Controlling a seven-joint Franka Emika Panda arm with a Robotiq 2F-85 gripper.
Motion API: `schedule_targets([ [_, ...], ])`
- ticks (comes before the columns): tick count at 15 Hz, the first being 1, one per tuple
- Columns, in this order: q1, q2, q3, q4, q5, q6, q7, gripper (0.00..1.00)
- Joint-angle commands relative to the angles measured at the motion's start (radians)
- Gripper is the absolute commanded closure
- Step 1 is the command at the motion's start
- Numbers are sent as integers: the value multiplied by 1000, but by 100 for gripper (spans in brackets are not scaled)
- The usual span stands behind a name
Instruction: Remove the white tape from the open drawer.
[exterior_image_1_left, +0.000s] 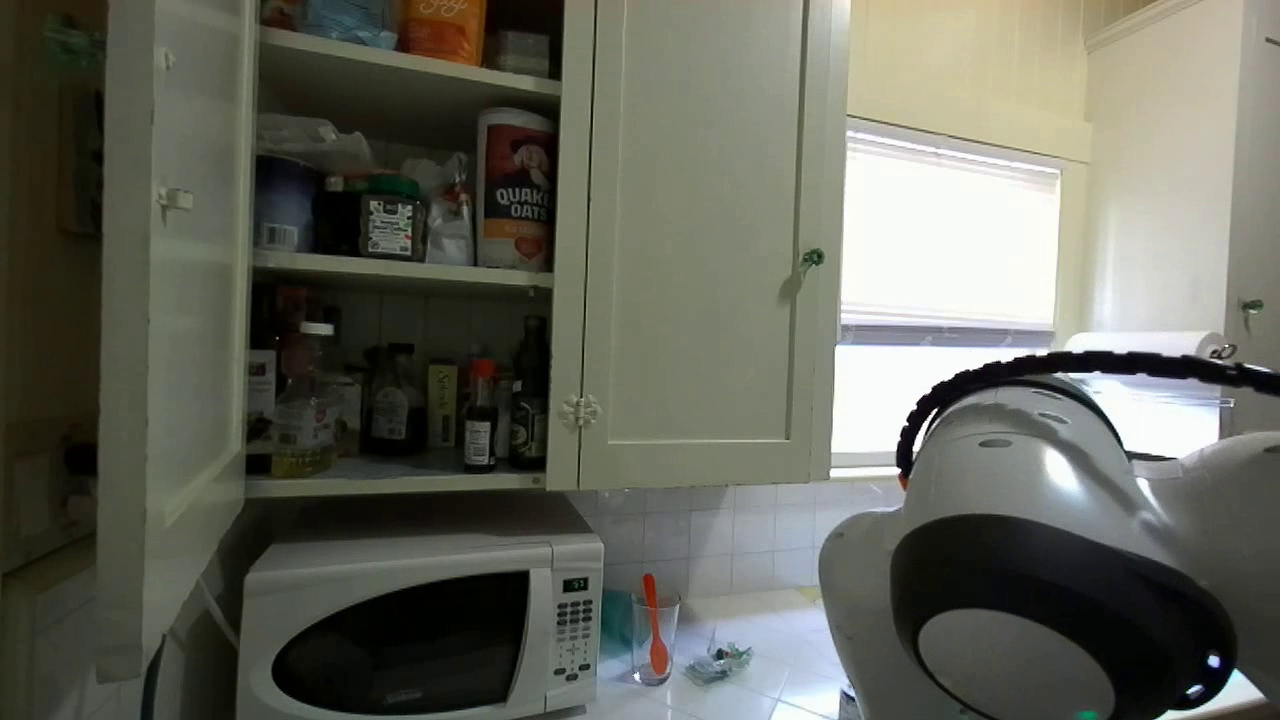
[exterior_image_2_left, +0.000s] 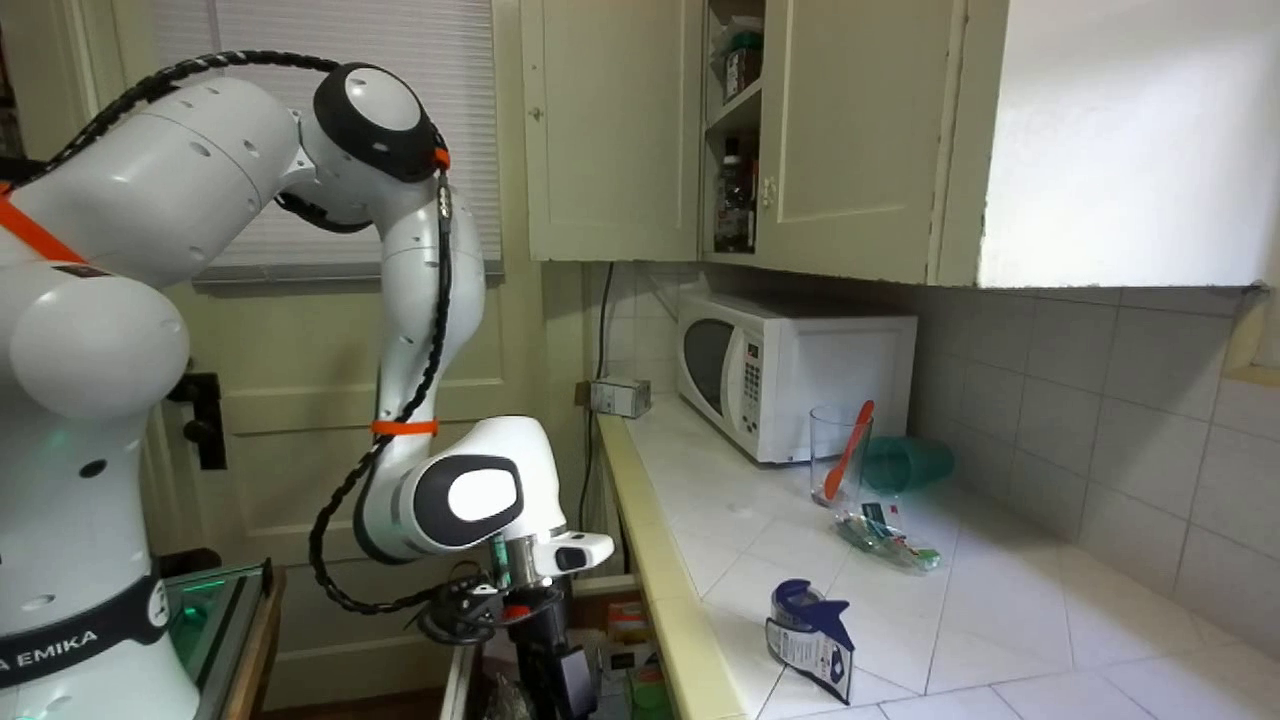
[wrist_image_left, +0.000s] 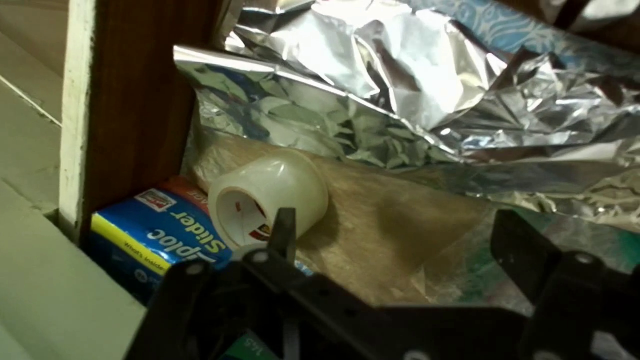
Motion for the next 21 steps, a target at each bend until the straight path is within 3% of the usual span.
schedule_targets([
  [1,-55,66,63,4,106,133,-93,0],
  [8,-285,58,200,-11,213,318,-240,0],
  [12,-367,38,252,-42,259,407,-307,0],
  [21,-582,6,358,-85,232,576,-400,0],
])
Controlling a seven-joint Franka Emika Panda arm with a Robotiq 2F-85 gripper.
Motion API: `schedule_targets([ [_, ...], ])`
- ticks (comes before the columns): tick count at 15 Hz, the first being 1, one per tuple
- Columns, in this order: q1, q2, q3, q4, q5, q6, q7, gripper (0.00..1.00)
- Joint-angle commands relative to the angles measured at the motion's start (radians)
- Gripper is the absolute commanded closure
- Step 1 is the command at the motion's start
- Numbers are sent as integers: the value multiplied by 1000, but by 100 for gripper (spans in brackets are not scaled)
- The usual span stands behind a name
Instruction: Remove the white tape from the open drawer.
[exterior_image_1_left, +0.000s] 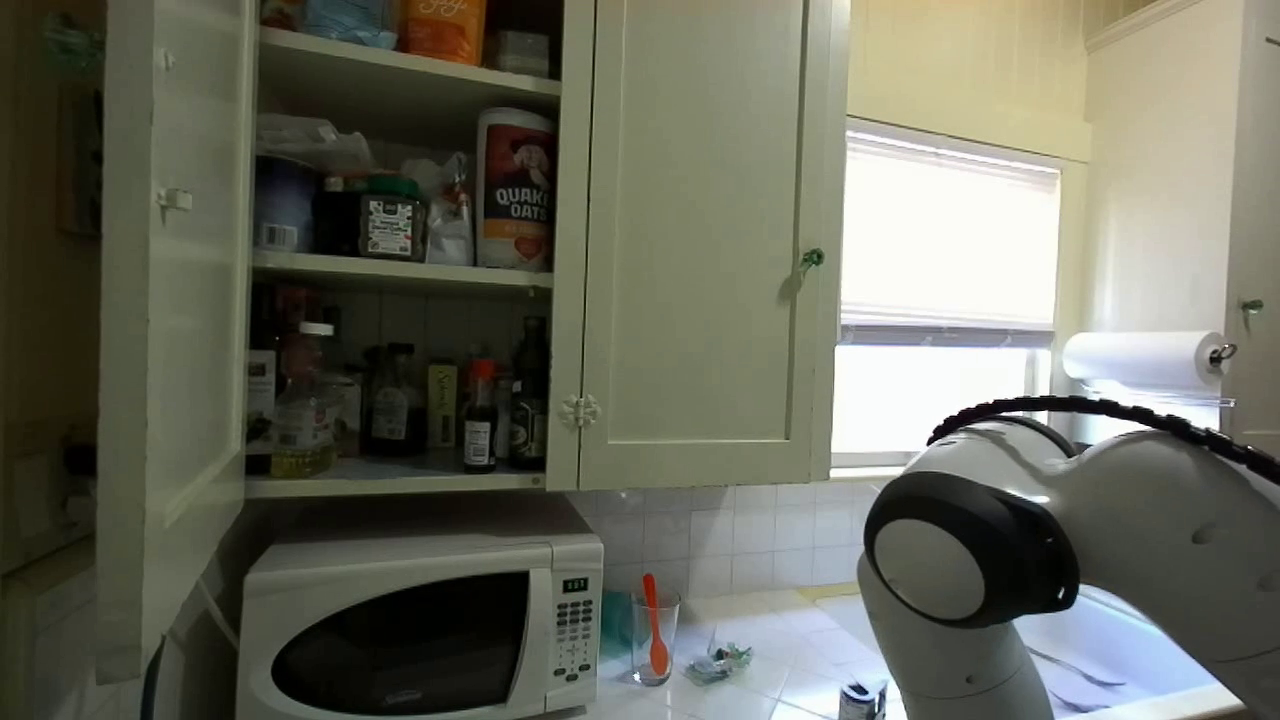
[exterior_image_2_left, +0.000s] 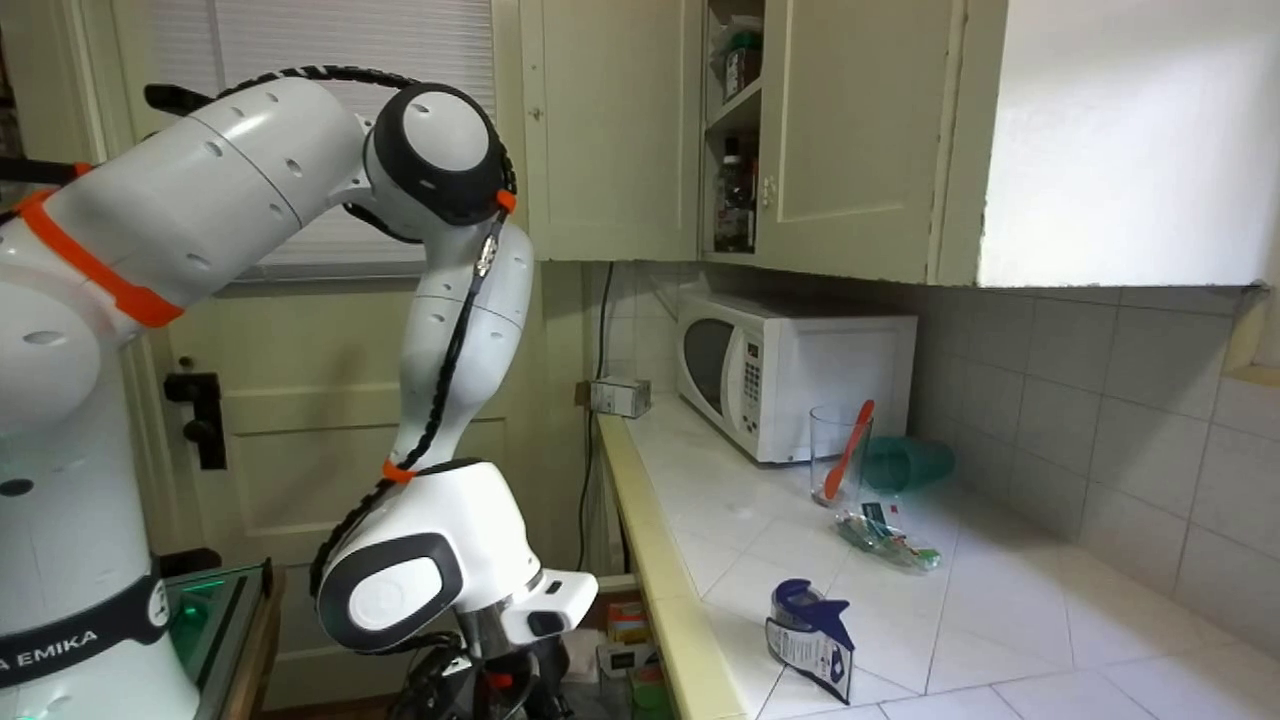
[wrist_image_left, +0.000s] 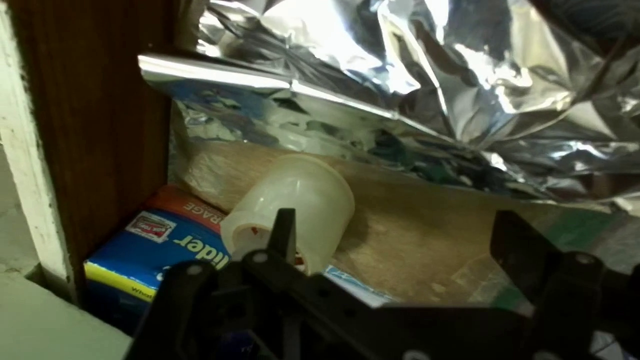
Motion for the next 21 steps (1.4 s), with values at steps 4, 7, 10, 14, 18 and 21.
schedule_targets([
  [4,-145,-70,54,-58,-18,74,-80,0],
  [7,-216,-70,65,-47,-67,93,-108,0],
  [10,-274,-58,64,-14,-122,92,-142,0],
  [14,-322,-52,66,18,-174,77,-185,0],
  [18,-310,-54,72,40,-169,67,-218,0],
  [21,-308,-46,95,55,-177,55,-225,0],
])
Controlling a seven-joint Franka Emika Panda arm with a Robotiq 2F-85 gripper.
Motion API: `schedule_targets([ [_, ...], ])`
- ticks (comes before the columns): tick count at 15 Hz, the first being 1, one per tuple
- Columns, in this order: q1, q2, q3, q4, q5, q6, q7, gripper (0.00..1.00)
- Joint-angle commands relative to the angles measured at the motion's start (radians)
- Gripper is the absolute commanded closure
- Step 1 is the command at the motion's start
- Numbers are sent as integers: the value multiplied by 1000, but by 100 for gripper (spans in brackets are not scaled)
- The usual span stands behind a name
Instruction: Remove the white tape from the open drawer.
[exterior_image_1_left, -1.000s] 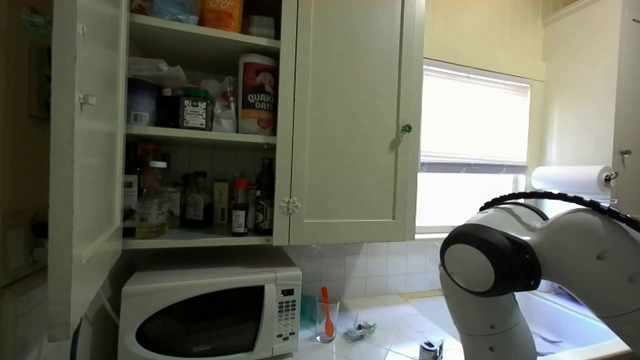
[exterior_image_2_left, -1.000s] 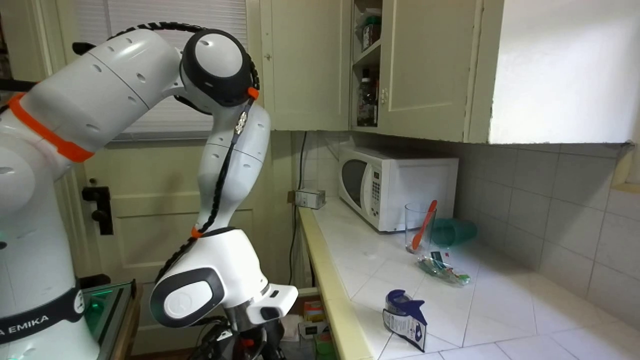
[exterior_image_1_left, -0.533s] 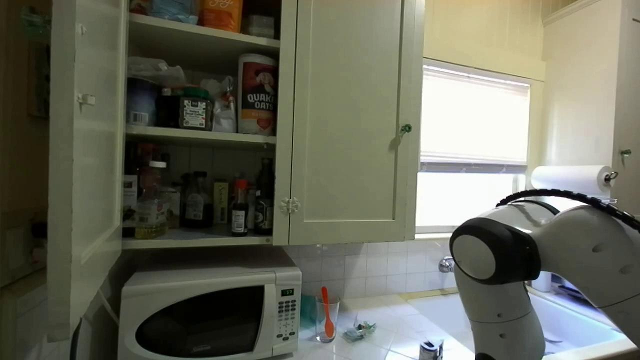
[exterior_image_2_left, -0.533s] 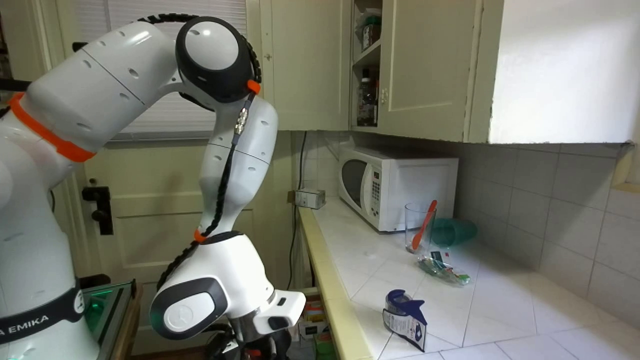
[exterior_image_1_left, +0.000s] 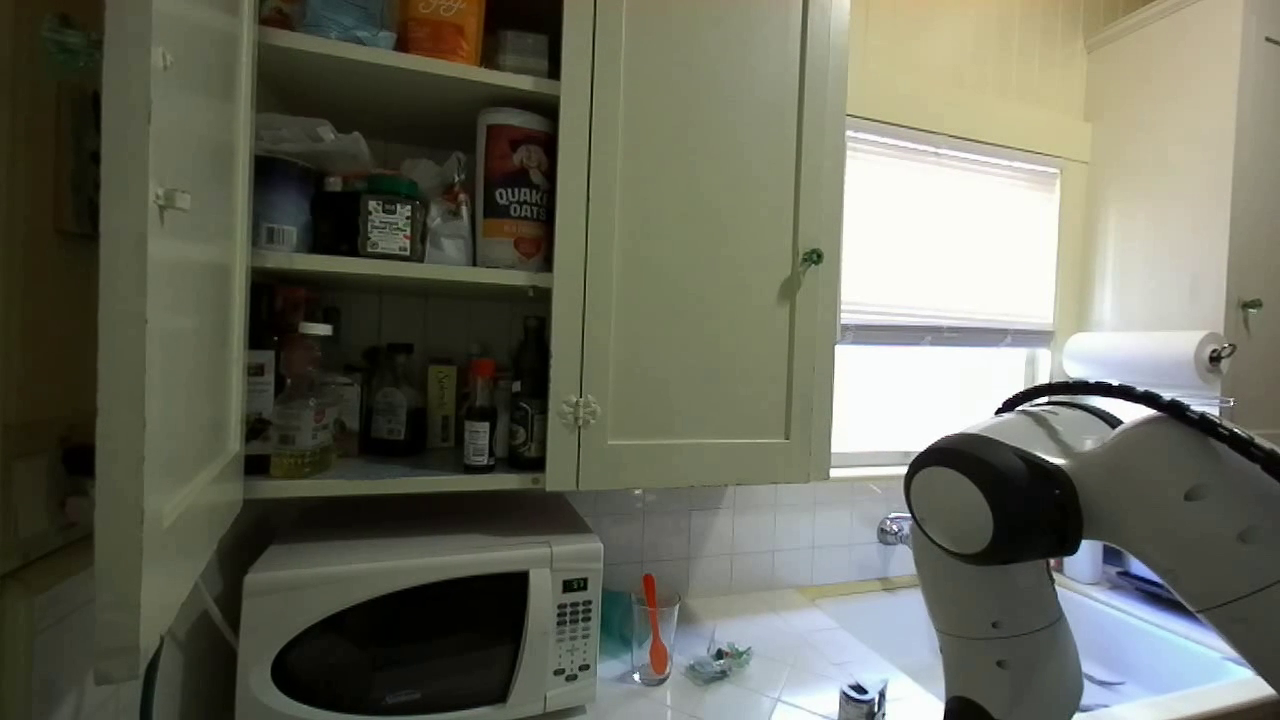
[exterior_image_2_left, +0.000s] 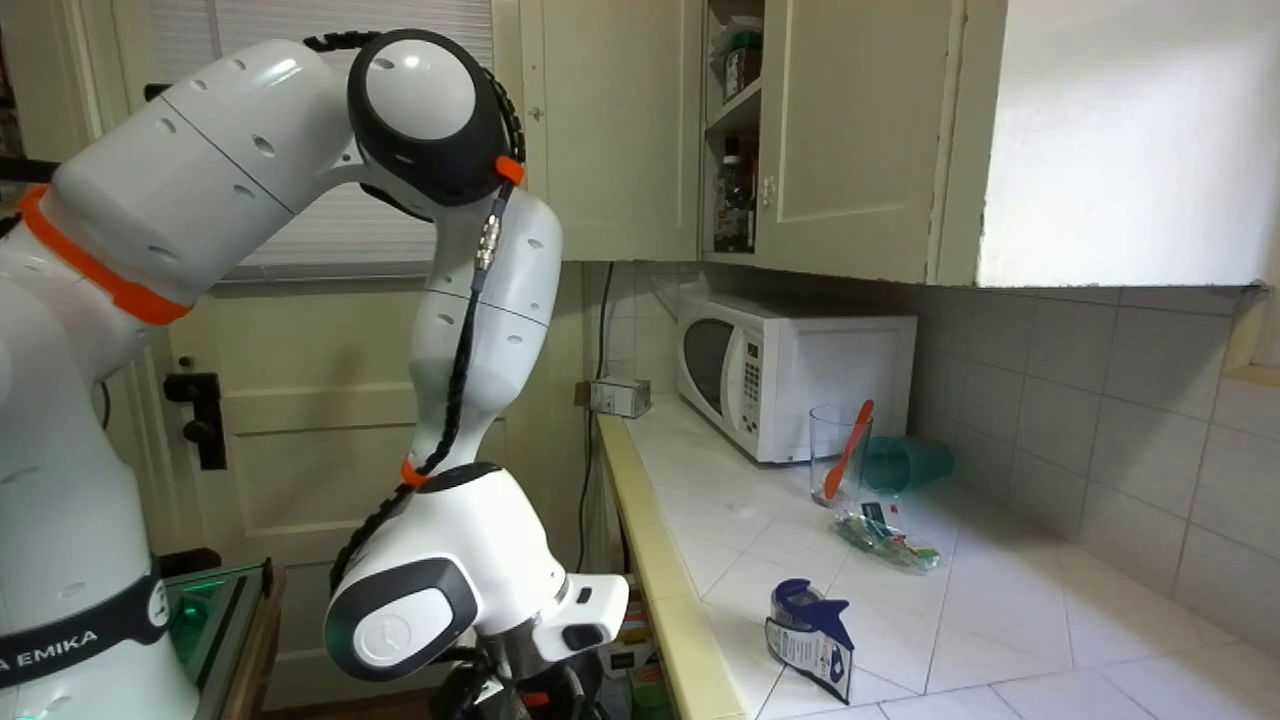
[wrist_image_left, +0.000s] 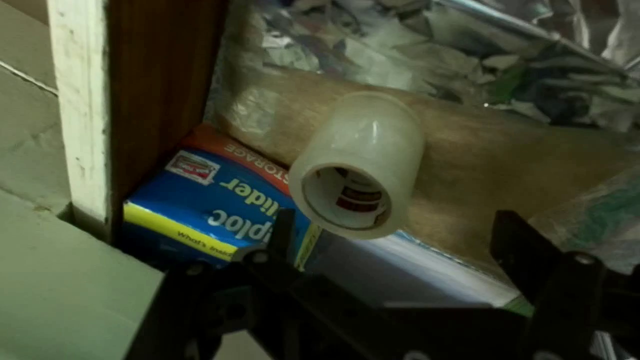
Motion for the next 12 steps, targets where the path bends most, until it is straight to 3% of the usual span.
schedule_targets([
  [1,-16,13,31,23,-30,-22,-15,0],
  [12,-91,61,81,39,-94,-19,12,0],
])
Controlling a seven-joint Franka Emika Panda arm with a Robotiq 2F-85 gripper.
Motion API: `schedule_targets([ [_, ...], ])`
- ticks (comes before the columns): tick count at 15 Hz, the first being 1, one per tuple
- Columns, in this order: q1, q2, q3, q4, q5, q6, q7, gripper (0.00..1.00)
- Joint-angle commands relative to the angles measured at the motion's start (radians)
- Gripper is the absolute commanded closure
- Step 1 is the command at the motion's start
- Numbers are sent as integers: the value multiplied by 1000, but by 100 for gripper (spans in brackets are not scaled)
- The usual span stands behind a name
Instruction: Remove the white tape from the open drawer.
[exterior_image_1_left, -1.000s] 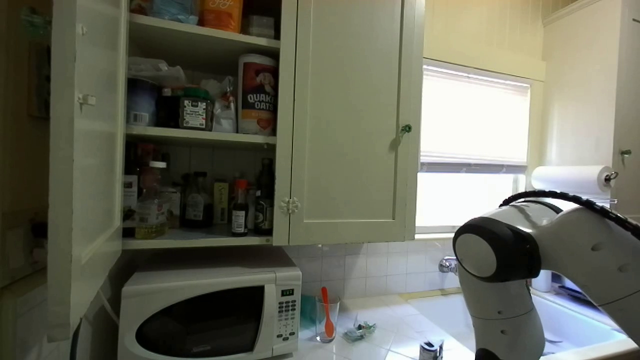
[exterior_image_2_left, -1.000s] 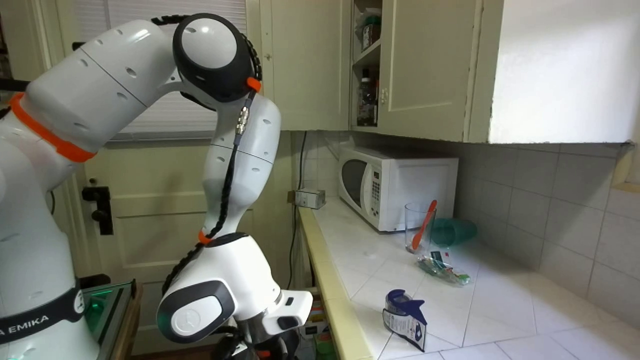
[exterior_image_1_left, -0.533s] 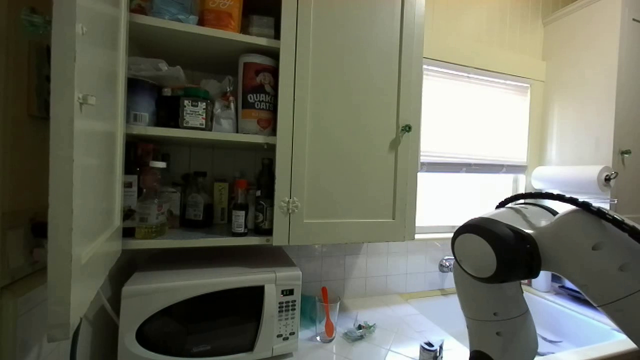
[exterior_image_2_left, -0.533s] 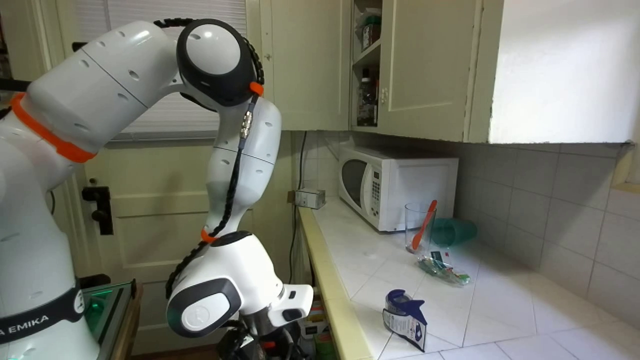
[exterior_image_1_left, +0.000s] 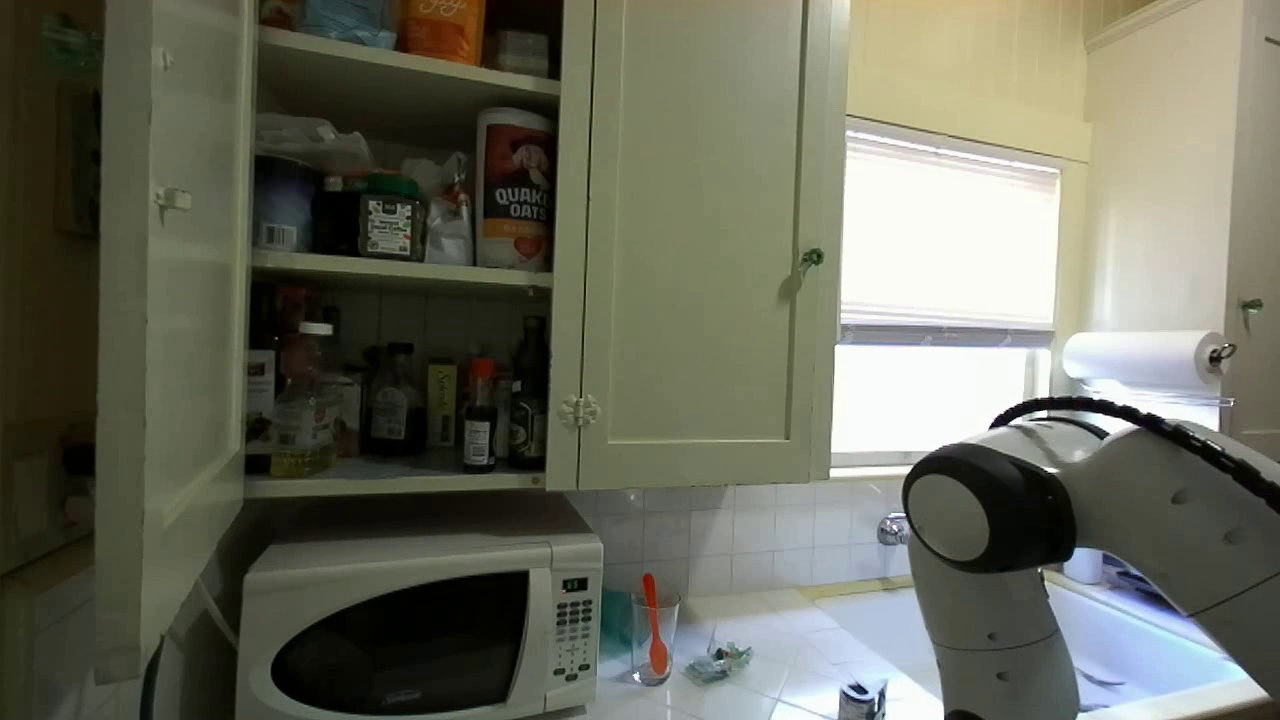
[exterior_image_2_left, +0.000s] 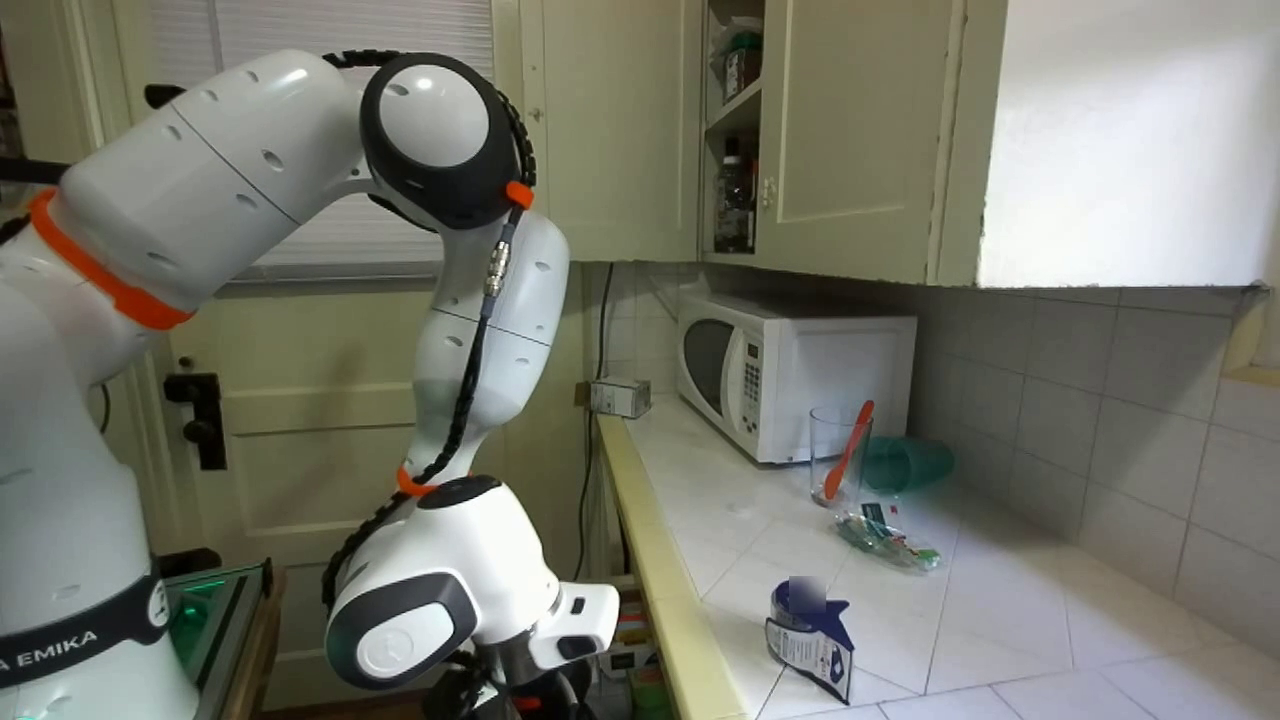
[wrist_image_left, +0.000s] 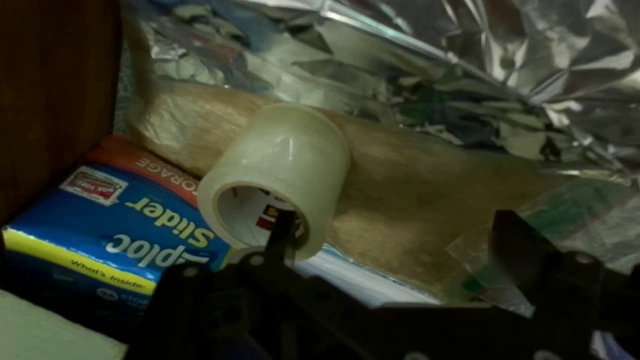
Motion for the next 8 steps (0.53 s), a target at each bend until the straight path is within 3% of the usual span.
schedule_targets([
  [1,-50,20,15,20,-48,-22,16,0],
  [4,-97,23,29,34,-88,-48,32,4],
  [5,-117,22,36,36,-103,-55,40,13],
  [6,-130,16,41,36,-108,-71,51,29],
  [8,-159,12,51,40,-122,-87,67,47],
])
